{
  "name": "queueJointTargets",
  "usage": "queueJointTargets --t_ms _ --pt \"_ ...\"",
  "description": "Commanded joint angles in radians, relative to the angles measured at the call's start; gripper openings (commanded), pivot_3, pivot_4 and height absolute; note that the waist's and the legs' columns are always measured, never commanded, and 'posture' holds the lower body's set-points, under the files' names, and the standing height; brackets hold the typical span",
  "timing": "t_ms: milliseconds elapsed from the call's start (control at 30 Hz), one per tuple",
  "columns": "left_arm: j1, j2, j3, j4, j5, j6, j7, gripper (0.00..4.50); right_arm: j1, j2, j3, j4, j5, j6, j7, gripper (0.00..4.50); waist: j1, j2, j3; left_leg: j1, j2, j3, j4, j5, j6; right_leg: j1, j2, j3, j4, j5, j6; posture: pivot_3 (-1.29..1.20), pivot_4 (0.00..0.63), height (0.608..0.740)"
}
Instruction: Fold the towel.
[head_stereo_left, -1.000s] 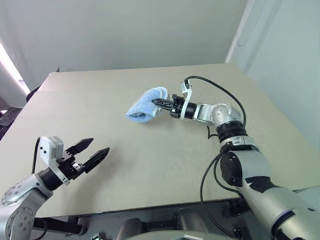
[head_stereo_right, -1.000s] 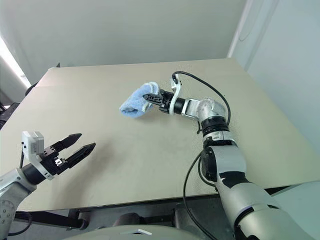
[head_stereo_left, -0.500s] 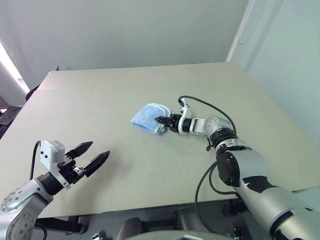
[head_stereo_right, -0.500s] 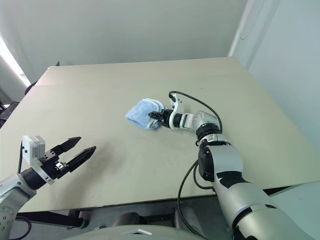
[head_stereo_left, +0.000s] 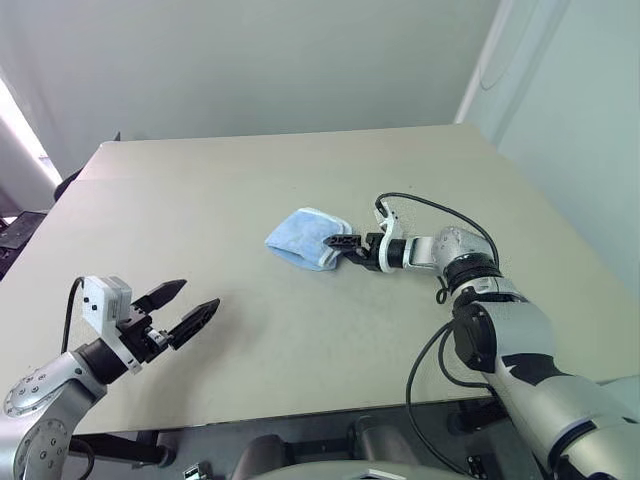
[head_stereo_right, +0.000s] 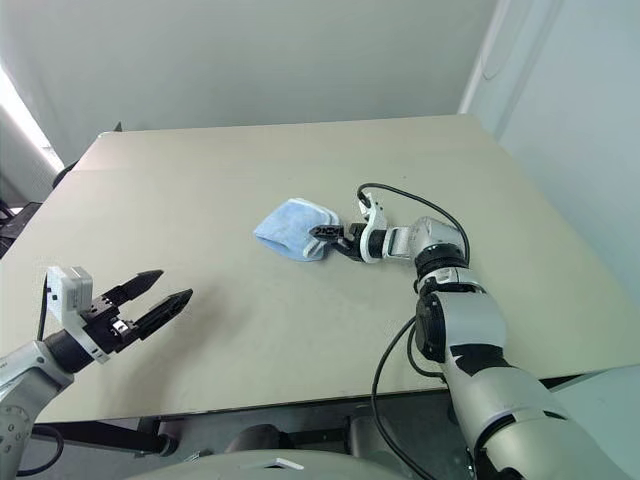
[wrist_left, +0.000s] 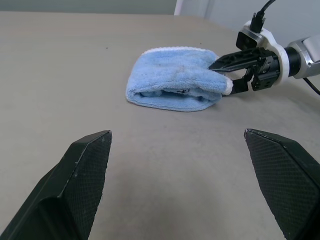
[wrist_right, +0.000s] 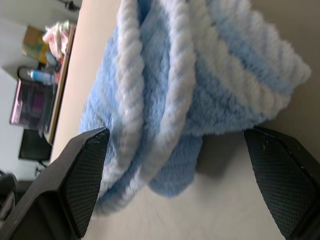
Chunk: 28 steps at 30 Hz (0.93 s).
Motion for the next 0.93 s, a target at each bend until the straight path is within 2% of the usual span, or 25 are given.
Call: queueJointTargets --t_ms 33,133,233,367,400,500,667,933 --pt "-0.006 0.030 0.005 0.031 0.033 -0.015 -0.025 4.50 0.149 -0.093 0.155 -0.422 -0.061 -0.151 0.143 4.48 0.004 0.000 0.000 -0.001 0.000 0.000 0.000 0.000 0.000 0.000 0.000 0.000 0.000 0.000 0.001 0.00 0.000 0.740" --pt "-0.022 0.040 -0.016 0.060 0.075 -0.042 -0.040 4.50 0.314 -0.159 0.148 -0.738 -0.028 -0.311 0.218 4.48 0.000 0.002 0.001 -0.001 -0.002 -0.001 0.000 0.000 0.001 0.000 -0.001 -0.001 0.000 -0.002 0.004 0.00 0.000 0.740" --pt "-0.054 0.040 -0.022 0.099 0.085 -0.045 -0.051 4.50 0.395 -0.185 0.115 -0.849 -0.002 -0.432 0.265 4.48 -0.004 0.001 0.001 0.000 -0.002 0.000 0.000 0.000 0.001 0.000 0.000 0.000 0.001 -0.002 0.004 0.00 0.000 0.740" --pt "-0.089 0.039 -0.035 0.142 0.101 -0.053 -0.068 4.50 0.448 -0.224 0.123 -0.878 0.013 -0.488 0.335 4.48 0.000 0.000 0.001 0.009 0.000 0.000 0.001 0.000 0.001 0.007 0.002 0.000 0.002 -0.004 0.001 0.00 0.000 0.740" --pt "-0.100 0.037 -0.039 0.154 0.105 -0.056 -0.072 4.50 0.462 -0.267 0.151 -0.865 0.052 -0.402 0.420 4.48 0.000 0.000 0.002 0.012 0.000 0.000 0.001 0.000 0.001 0.010 0.001 0.000 0.002 -0.004 0.001 0.00 0.000 0.740" --pt "-0.133 0.034 -0.045 0.211 0.134 -0.077 -0.075 4.50 0.546 -0.328 0.225 -0.876 -0.010 -0.517 0.511 4.48 0.009 -0.001 0.001 0.014 -0.001 0.001 0.001 0.000 0.001 0.013 0.001 0.000 0.001 -0.005 0.001 0.00 0.000 0.740" --pt "-0.151 0.027 -0.047 0.280 0.178 -0.131 -0.088 4.50 0.580 -0.340 0.233 -0.899 -0.023 -0.582 0.505 4.48 0.001 -0.001 0.002 0.014 -0.001 0.003 0.001 0.000 0.001 0.012 0.001 0.002 0.001 -0.004 0.001 0.00 0.000 0.740" --pt "-0.116 0.005 -0.080 0.242 0.208 -0.170 -0.098 4.50 0.562 -0.324 0.225 -0.860 -0.049 -0.666 0.463 4.48 0.010 -0.002 0.002 0.014 -0.001 0.002 0.001 0.000 0.001 0.012 -0.001 0.002 0.001 -0.004 0.000 0.00 0.000 0.740"
